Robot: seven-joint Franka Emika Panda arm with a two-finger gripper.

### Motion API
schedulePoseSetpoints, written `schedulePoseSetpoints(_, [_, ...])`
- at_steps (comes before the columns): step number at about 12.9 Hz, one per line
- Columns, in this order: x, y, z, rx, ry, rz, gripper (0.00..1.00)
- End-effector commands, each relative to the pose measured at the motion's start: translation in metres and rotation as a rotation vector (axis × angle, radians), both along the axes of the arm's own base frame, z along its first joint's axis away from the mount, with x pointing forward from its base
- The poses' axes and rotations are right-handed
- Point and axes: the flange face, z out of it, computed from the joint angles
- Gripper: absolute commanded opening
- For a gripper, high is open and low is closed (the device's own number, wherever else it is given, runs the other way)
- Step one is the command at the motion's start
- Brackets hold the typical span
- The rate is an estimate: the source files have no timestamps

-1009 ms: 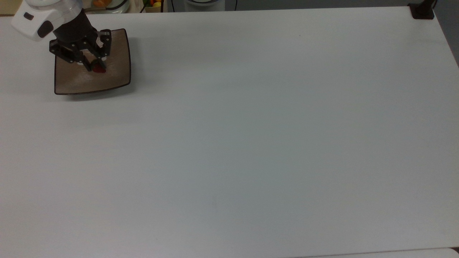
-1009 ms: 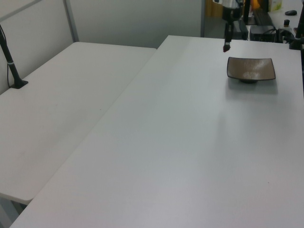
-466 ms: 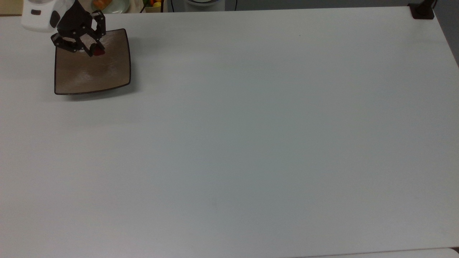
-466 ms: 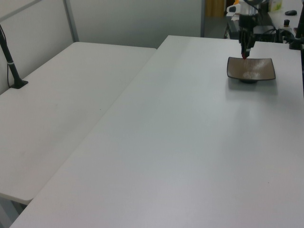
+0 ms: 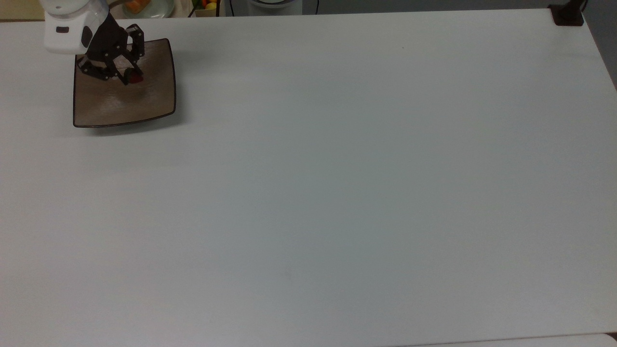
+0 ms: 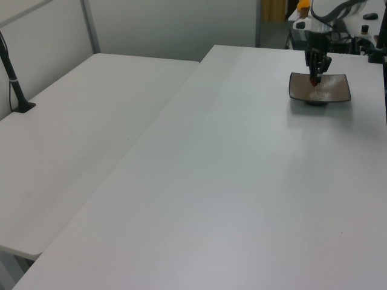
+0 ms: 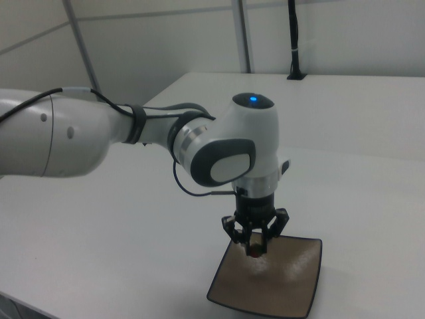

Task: Strawberries on a ceramic plate
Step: 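Lower the strawberry onto the plate and open the gripper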

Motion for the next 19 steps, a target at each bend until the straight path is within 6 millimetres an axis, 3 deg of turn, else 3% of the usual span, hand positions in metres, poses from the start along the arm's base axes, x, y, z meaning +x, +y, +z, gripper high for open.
schedulePoseSetpoints(1, [-0.015,-0.012,-0.018,-0.029,-0.059,0.067,0.14])
schedulePoseSetpoints(3, [-0.013,-0.014,-0.031,-0.039,-0.069,0.1,0.14])
schedulePoseSetpoints(4, [-0.017,-0.026,-0.035,-0.043,-0.065,0.099,0.14])
schedulePoseSetpoints(7, [-0.018,-0.029,-0.038,-0.045,-0.067,0.118,0.14])
schedulePoseSetpoints(8, [-0.018,-0.028,-0.038,-0.041,-0.061,0.119,0.35])
schedulePoseSetpoints(9, [-0.019,-0.031,-0.035,-0.042,-0.062,0.113,0.75])
schedulePoseSetpoints(10, [-0.021,-0.035,-0.031,-0.039,-0.06,0.1,1.0])
schedulePoseSetpoints(14, [-0.019,-0.032,-0.016,-0.026,-0.064,0.072,1.0])
schedulePoseSetpoints(15, [-0.017,-0.028,0.001,-0.02,-0.066,0.049,1.0])
schedulePoseSetpoints(18, [0.008,0.012,0.118,0.076,0.054,-0.142,1.0])
schedulePoseSetpoints(19, [0.007,0.021,0.136,0.126,0.058,-0.209,1.0])
